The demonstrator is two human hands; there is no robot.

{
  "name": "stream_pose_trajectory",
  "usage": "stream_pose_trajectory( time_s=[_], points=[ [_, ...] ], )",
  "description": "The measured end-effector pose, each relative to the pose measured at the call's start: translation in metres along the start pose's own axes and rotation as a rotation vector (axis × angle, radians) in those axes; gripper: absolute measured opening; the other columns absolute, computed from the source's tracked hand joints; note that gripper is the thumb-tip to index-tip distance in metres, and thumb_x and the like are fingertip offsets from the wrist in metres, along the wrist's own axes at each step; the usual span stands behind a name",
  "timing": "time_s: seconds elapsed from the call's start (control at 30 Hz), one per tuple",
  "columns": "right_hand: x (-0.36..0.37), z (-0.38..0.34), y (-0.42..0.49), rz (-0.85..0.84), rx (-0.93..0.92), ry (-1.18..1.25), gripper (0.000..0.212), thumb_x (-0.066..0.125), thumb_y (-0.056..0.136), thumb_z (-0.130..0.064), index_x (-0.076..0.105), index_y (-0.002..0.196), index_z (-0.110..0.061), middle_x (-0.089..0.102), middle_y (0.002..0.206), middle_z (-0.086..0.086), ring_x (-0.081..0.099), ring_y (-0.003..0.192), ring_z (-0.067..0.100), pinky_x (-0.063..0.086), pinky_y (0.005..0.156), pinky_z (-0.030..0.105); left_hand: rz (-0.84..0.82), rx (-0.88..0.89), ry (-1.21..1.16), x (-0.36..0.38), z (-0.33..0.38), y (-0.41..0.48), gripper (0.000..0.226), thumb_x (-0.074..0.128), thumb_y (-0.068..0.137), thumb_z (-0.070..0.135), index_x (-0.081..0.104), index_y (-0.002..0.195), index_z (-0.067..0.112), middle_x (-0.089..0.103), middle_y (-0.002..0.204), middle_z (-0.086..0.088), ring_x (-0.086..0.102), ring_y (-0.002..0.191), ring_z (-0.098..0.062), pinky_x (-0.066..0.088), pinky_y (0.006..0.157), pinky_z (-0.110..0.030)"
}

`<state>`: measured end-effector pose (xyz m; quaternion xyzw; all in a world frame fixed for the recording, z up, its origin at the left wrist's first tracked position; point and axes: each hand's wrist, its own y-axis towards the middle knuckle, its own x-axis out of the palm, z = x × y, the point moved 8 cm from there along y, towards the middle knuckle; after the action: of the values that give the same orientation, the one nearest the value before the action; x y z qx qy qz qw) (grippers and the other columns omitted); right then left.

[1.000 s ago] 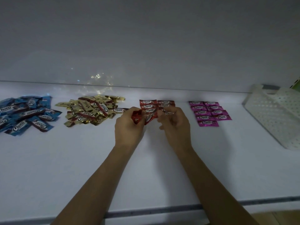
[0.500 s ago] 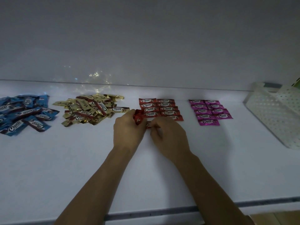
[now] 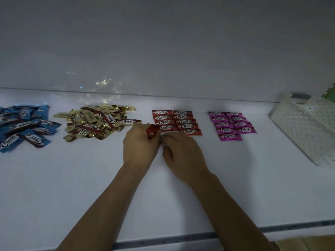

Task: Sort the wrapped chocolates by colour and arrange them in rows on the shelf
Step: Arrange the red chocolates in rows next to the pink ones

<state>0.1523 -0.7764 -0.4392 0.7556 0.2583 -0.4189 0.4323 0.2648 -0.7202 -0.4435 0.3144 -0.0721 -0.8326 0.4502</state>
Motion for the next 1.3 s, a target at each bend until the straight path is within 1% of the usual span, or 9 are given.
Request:
stream_pose_trajectory(
  time_s=[0.2, 0.47, 0.57, 0.7, 0.8, 0.93, 1.1, 1.2, 1.3],
  points=[
    [0.004, 0.003, 0.000, -0.025, 0.029, -0.074, 0.044, 0.038, 0.088, -0.032, 0.065, 0.119, -0.017, 0.060, 0.126, 0.004, 0.054, 0.116, 0.023, 0.042, 0.095, 0.038, 0.026, -0.117, -0.208, -0.009, -0.002, -0.001, 0.027, 0.063, 0.091, 0.030, 0.063, 0.067, 0.017, 0.064, 0.061, 0.003, 0.063, 0.064, -0.016, 0.049, 0.065, -0.035],
    [0.006, 0.004, -0.001, 0.009, 0.005, -0.059, 0.044, 0.037, 0.087, -0.031, 0.065, 0.117, -0.017, 0.062, 0.121, 0.002, 0.057, 0.112, 0.023, 0.042, 0.093, 0.035, 0.028, -0.121, -0.243, -0.009, -0.003, 0.001, 0.023, 0.064, 0.091, 0.028, 0.066, 0.077, 0.010, 0.064, 0.065, -0.001, 0.062, 0.066, -0.021, 0.052, 0.070, -0.045],
    [-0.009, 0.007, 0.002, 0.109, 0.036, 0.158, 0.042, 0.034, 0.085, -0.028, 0.068, 0.107, -0.017, 0.063, 0.114, -0.001, 0.058, 0.106, 0.016, 0.045, 0.091, 0.030, -0.001, -0.055, -0.157, -0.007, 0.003, -0.002, 0.017, 0.065, 0.087, 0.035, 0.067, 0.094, 0.020, 0.069, 0.079, 0.009, 0.066, 0.076, -0.013, 0.054, 0.071, -0.036],
    [-0.027, 0.012, 0.001, 0.192, 0.159, 0.663, 0.040, 0.047, 0.084, -0.045, 0.062, 0.115, -0.024, 0.063, 0.102, -0.009, 0.057, 0.093, 0.002, 0.041, 0.076, 0.009, -0.081, 0.123, 0.122, 0.003, 0.015, -0.009, 0.016, 0.062, 0.081, 0.032, 0.065, 0.096, 0.028, 0.069, 0.075, 0.001, 0.066, 0.070, -0.026, 0.053, 0.061, -0.036],
    [-0.022, 0.003, 0.004, 0.126, 0.176, 0.756, 0.021, 0.065, 0.082, -0.035, 0.065, 0.102, -0.031, 0.066, 0.096, -0.012, 0.061, 0.089, 0.003, 0.046, 0.076, 0.017, -0.108, 0.259, 0.271, 0.009, 0.026, -0.013, 0.030, 0.053, 0.077, 0.031, 0.068, 0.100, 0.019, 0.068, 0.072, -0.009, 0.063, 0.065, -0.036, 0.048, 0.057, -0.033],
    [-0.026, 0.031, 0.002, 0.247, 0.440, 1.045, 0.011, 0.062, 0.091, -0.012, 0.068, 0.081, -0.012, 0.057, 0.055, -0.008, 0.051, 0.050, 0.005, 0.043, 0.053, 0.018, -0.166, 0.367, 0.171, 0.013, 0.036, -0.015, 0.039, 0.060, 0.078, 0.042, 0.069, 0.108, 0.018, 0.072, 0.076, -0.005, 0.066, 0.066, -0.031, 0.049, 0.057, -0.032],
    [-0.029, 0.049, -0.005, 0.356, 0.561, 1.225, 0.012, 0.060, 0.092, -0.013, 0.068, 0.085, -0.008, 0.052, 0.052, 0.001, 0.045, 0.045, 0.009, 0.038, 0.046, 0.020, -0.220, 0.268, -0.013, 0.011, 0.035, -0.015, 0.048, 0.058, 0.079, 0.065, 0.067, 0.110, 0.029, 0.071, 0.076, 0.009, 0.066, 0.066, -0.012, 0.054, 0.061, -0.032],
    [-0.030, 0.050, -0.005, 0.375, 0.581, 1.244, 0.011, 0.061, 0.091, -0.014, 0.069, 0.089, -0.008, 0.057, 0.056, 0.000, 0.047, 0.046, 0.009, 0.039, 0.045, 0.019, -0.266, 0.066, -0.324, 0.008, 0.034, -0.013, 0.025, 0.072, 0.074, 0.048, 0.068, 0.091, 0.029, 0.069, 0.070, 0.015, 0.065, 0.064, -0.003, 0.049, 0.062, -0.015],
    [-0.027, 0.050, -0.006, 0.352, 0.582, 1.299, 0.013, 0.061, 0.091, -0.016, 0.069, 0.095, -0.006, 0.066, 0.071, 0.005, 0.057, 0.055, 0.010, 0.045, 0.049, 0.021, -0.259, -0.021, -0.528, 0.006, 0.033, -0.011, 0.001, 0.070, 0.083, 0.024, 0.070, 0.083, 0.025, 0.070, 0.066, 0.011, 0.063, 0.057, -0.006, 0.045, 0.060, -0.011]
  ],
)
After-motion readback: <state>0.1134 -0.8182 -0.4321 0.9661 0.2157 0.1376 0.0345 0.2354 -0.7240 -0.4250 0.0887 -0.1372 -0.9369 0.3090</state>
